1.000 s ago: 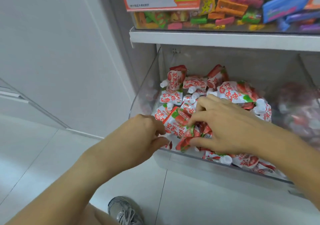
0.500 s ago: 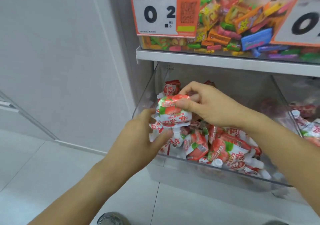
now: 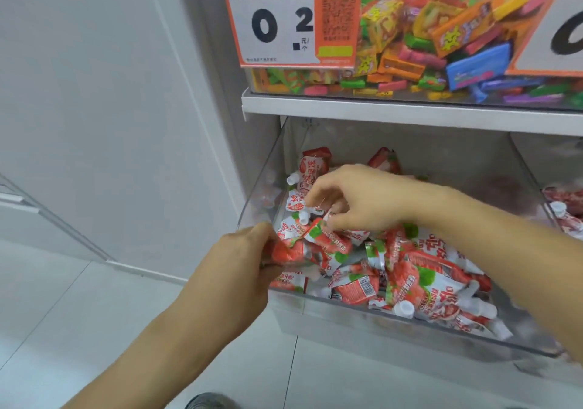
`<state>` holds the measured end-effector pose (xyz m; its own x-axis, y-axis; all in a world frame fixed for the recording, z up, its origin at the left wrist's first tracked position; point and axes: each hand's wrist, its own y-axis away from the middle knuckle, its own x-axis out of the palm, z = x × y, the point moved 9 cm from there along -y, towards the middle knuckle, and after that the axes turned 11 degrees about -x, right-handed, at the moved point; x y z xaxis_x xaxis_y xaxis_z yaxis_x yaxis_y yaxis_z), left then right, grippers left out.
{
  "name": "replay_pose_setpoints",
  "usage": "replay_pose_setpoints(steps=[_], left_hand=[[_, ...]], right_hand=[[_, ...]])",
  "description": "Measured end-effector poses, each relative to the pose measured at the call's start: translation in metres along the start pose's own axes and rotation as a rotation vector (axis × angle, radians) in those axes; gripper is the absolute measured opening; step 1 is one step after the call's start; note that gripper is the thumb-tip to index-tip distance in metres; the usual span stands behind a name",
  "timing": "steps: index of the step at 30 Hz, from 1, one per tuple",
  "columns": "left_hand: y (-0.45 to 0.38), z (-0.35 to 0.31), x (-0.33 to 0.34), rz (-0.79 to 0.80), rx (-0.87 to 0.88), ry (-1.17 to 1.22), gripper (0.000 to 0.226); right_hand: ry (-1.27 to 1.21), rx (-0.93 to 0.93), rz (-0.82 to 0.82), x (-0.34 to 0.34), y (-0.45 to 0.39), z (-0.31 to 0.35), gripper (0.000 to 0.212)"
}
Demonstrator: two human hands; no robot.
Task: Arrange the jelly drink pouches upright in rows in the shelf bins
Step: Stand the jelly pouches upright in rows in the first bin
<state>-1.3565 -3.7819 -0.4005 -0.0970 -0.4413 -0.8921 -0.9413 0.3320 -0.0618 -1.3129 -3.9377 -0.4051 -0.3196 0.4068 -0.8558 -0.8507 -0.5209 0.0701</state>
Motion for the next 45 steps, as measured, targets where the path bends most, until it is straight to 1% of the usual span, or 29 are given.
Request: replay_pose_setpoints(steps=[1,3,5,6,8,10,13,15,17,19,20,21,23,24,25,26,28,29,30,32,34,36,38,41,42,44,45], left_hand=[[0.001,0.001,0.001,0.013,0.001,-0.014,0.017],[0.004,0.001,0.002,0.030,0.021,-0.014,0.024],[0.005,0.000,0.002,0.051,0.032,0.006,0.030],[0.006,0.000,0.000,0.058,0.023,0.030,0.030],[0.007,0.002,-0.008,0.041,-0.021,0.110,0.027],[0.010,0.008,-0.022,-0.010,-0.084,0.229,0.024],[0.015,0.019,-0.043,-0.070,-0.197,0.441,0.023],[0.016,0.025,-0.046,-0.038,-0.273,0.601,0.026],[0.014,0.027,-0.042,0.008,-0.306,0.738,0.031],[0.012,0.028,-0.040,-0.012,-0.313,0.855,0.031],[0.011,0.029,-0.039,-0.029,-0.320,0.930,0.028],[0.011,0.029,-0.038,-0.036,-0.329,1.012,0.028],[0.009,0.027,-0.031,-0.013,-0.352,1.171,0.039],[0.008,0.026,-0.026,0.008,-0.354,1.241,0.045],[0.007,0.024,-0.022,0.027,-0.352,1.297,0.051],[0.006,0.022,-0.018,0.043,-0.348,1.328,0.052],[0.004,0.017,-0.011,0.075,-0.339,1.347,0.047],[0.003,0.014,-0.008,0.091,-0.340,1.346,0.046],[0.002,0.012,-0.007,0.091,-0.347,1.331,0.048],[-0.002,0.013,-0.011,-0.009,-0.377,1.234,0.053],[-0.004,0.013,-0.021,-0.146,-0.398,1.154,0.047],[-0.008,0.005,-0.022,-0.162,-0.399,1.108,0.042],[-0.011,-0.003,-0.022,-0.144,-0.377,1.090,0.036],[-0.015,-0.008,-0.033,-0.229,-0.280,0.949,0.026],[-0.017,-0.008,-0.032,-0.223,-0.281,0.955,0.022],[-0.020,-0.006,-0.019,-0.130,-0.329,1.063,0.019],[-0.022,-0.006,-0.011,-0.077,-0.355,1.120,0.020]], right_hand=[[0.136,-0.013,0.056,0.008,-0.005,0.002,0.047],[0.302,-0.026,0.197,0.032,-0.013,0.000,0.058],[0.412,-0.035,0.254,0.044,-0.018,-0.004,0.062],[0.416,-0.031,0.242,0.043,-0.020,-0.005,0.060],[0.345,-0.036,0.175,0.038,-0.020,-0.007,0.053],[0.254,-0.035,0.104,0.032,-0.015,-0.006,0.047],[0.152,0.002,0.039,0.023,-0.002,-0.005,0.042],[0.094,0.026,-0.045,0.010,0.006,-0.001,0.039],[0.008,0.037,-0.181,-0.008,0.011,0.005,0.036],[-0.166,0.106,-0.324,-0.020,0.015,0.004,0.035],[-0.328,0.173,-0.382,-0.019,0.019,0.001,0.033],[-0.558,0.255,-0.431,-0.014,0.023,-0.003,0.028],[-1.100,0.394,-0.489,0.004,0.031,-0.004,0.017],[-1.314,0.428,-0.528,0.012,0.033,-0.002,0.018],[-1.460,0.441,-0.565,0.016,0.036,0.000,0.020],[-1.542,0.438,-0.587,0.019,0.039,0.004,0.020],[-1.569,0.417,-0.578,0.024,0.044,0.012,0.016],[-1.552,0.407,-0.569,0.027,0.048,0.015,0.023],[-1.532,0.386,-0.581,0.027,0.052,0.015,0.035],[-1.490,0.338,-0.650,0.019,0.060,0.010,0.055],[-1.444,0.314,-0.739,0.010,0.068,0.002,0.064],[-1.434,0.312,-0.764,0.009,0.071,0.001,0.062],[-1.467,0.320,-0.744,0.016,0.069,0.000,0.056],[-1.507,0.325,-0.697,0.020,0.069,0.000,0.038],[-1.534,0.301,-0.697,0.018,0.069,0.000,0.031],[-1.603,0.241,-0.712,0.014,0.071,0.000,0.028],[-1.612,0.221,-0.701,0.013,0.070,0.000,0.032]])
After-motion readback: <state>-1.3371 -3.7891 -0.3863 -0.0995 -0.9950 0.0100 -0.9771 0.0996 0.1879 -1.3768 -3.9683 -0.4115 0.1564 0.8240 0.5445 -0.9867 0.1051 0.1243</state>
